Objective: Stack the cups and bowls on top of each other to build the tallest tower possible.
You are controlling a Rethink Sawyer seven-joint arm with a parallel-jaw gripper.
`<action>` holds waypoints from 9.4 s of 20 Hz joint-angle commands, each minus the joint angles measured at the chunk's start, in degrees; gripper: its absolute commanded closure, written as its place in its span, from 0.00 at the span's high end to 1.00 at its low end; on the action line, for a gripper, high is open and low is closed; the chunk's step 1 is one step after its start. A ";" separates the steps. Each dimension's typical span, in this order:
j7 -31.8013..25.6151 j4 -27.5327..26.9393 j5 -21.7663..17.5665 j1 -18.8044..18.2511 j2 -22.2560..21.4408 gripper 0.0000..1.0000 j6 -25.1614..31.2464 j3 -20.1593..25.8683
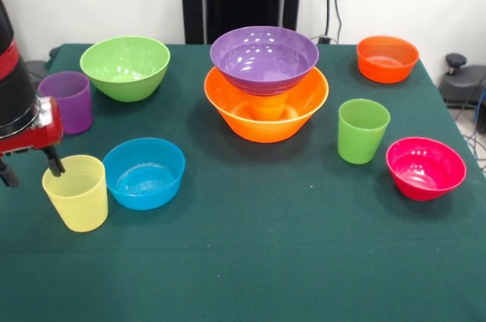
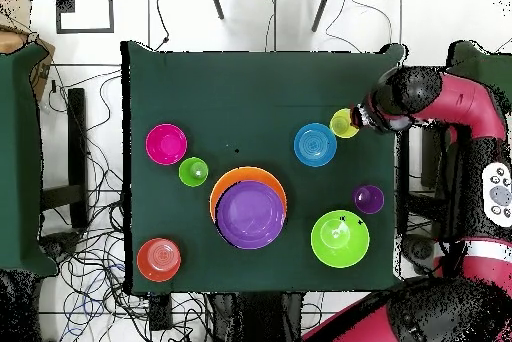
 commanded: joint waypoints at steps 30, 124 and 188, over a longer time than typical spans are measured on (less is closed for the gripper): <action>3.60 -2.56 -2.69 6.07 5.26 1.00 -10.29 -9.99; -1.12 21.17 11.08 6.04 -17.30 0.00 -7.67 -15.13; 2.62 55.50 18.62 6.64 -42.43 0.00 -21.36 -18.85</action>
